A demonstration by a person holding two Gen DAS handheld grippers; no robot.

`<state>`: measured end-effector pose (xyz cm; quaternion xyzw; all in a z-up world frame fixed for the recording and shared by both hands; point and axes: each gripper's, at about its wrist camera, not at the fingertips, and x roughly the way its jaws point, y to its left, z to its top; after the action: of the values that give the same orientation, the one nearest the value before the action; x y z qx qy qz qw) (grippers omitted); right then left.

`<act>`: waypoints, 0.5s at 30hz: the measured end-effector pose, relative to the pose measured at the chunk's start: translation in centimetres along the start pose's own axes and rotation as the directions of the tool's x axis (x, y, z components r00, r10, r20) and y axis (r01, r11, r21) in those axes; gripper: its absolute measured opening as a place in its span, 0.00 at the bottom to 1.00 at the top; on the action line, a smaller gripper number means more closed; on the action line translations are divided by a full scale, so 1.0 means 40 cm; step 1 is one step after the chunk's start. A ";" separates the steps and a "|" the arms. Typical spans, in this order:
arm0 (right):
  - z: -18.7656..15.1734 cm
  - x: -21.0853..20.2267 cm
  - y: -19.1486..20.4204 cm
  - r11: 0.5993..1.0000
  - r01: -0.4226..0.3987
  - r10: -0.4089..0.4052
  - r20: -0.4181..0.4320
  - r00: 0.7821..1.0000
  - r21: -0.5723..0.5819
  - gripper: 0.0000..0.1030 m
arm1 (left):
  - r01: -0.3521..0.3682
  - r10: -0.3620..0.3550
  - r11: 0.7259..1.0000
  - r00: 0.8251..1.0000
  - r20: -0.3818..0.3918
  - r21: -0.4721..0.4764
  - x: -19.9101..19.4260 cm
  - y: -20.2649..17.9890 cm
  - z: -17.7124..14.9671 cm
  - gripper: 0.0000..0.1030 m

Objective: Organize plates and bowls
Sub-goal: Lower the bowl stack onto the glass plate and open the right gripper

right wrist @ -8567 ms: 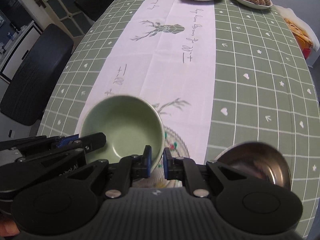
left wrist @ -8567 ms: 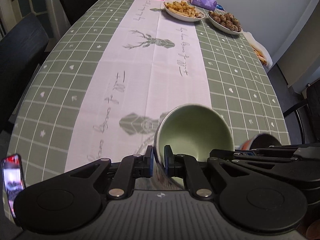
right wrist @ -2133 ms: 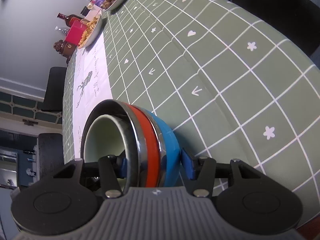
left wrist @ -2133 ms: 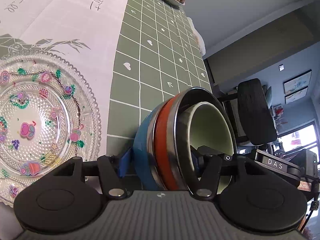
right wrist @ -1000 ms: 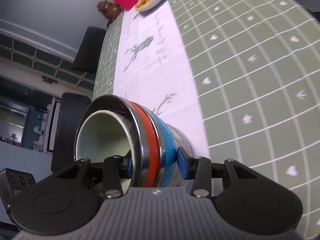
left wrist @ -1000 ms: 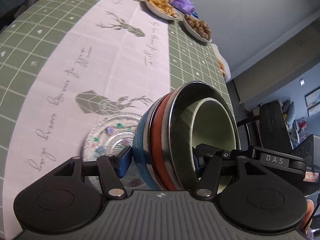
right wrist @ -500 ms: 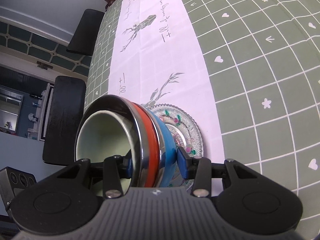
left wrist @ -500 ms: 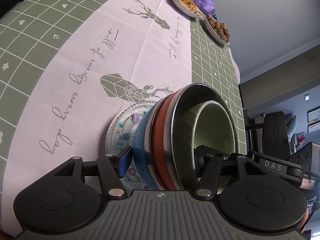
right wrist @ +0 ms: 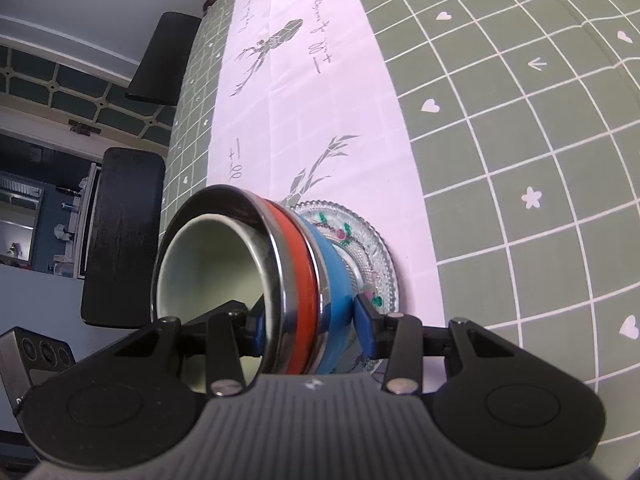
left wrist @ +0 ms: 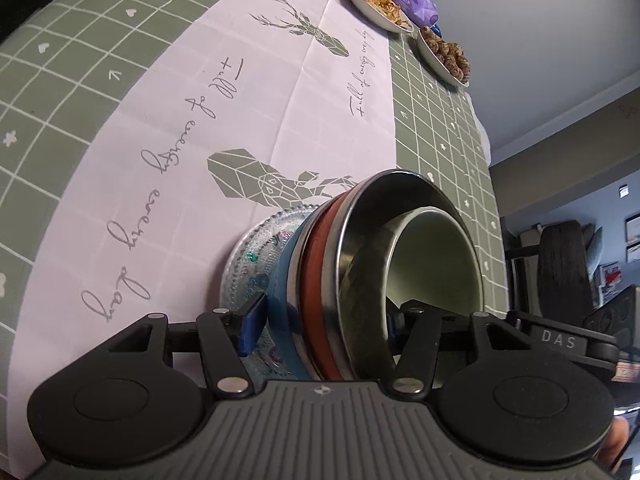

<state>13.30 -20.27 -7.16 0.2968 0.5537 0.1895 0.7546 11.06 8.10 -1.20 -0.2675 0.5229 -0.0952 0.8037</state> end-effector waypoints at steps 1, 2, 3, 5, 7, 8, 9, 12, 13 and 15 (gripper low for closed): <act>-0.002 0.001 0.001 1.000 -0.005 0.005 0.000 1.000 -0.005 0.41 | -0.007 0.007 1.000 1.000 0.003 0.001 0.000 0.001 0.000 0.61; -0.003 0.001 0.002 1.000 -0.008 0.008 0.000 1.000 -0.009 0.41 | -0.007 0.007 1.000 1.000 0.002 -0.003 -0.001 0.003 0.000 0.61; -0.002 0.002 0.004 1.000 -0.005 0.005 0.000 1.000 -0.015 0.41 | -0.004 0.004 1.000 1.000 -0.002 -0.005 -0.001 0.006 0.001 0.61; -0.003 0.002 0.005 1.000 -0.005 0.005 0.003 1.000 -0.021 0.41 | 0.000 0.000 1.000 1.000 -0.004 -0.008 -0.002 0.009 0.001 0.61; -0.005 0.002 0.008 0.999 -0.001 0.001 0.009 1.000 -0.032 0.41 | 0.002 -0.002 1.000 1.000 -0.001 -0.008 -0.002 0.011 0.001 0.61; -0.007 0.002 0.012 0.999 0.004 -0.003 0.015 1.000 -0.042 0.41 | 0.003 -0.003 1.000 1.000 -0.001 -0.008 -0.002 0.011 0.001 0.61; -0.010 0.001 0.016 0.998 0.009 -0.008 0.020 1.000 -0.057 0.41 | 0.005 -0.005 1.000 1.000 -0.001 -0.008 -0.002 0.012 0.000 0.61; -0.015 0.001 0.029 0.995 0.027 -0.024 0.037 0.999 -0.097 0.41 | 0.004 -0.004 1.000 1.000 -0.002 -0.005 -0.001 0.011 0.001 0.61; -0.015 0.001 0.031 0.994 0.029 -0.025 0.040 0.999 -0.101 0.41 | 0.003 -0.003 1.000 1.000 -0.001 -0.001 -0.001 0.010 0.000 0.61; -0.017 0.000 0.032 0.994 0.031 -0.026 0.046 0.999 -0.108 0.41 | -0.002 0.002 1.000 1.000 0.004 0.009 -0.002 0.007 -0.003 0.61</act>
<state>12.73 -19.16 -6.46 0.2514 0.5298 0.2019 0.7844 10.87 8.32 -1.32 -0.2637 0.5211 -0.0962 0.8060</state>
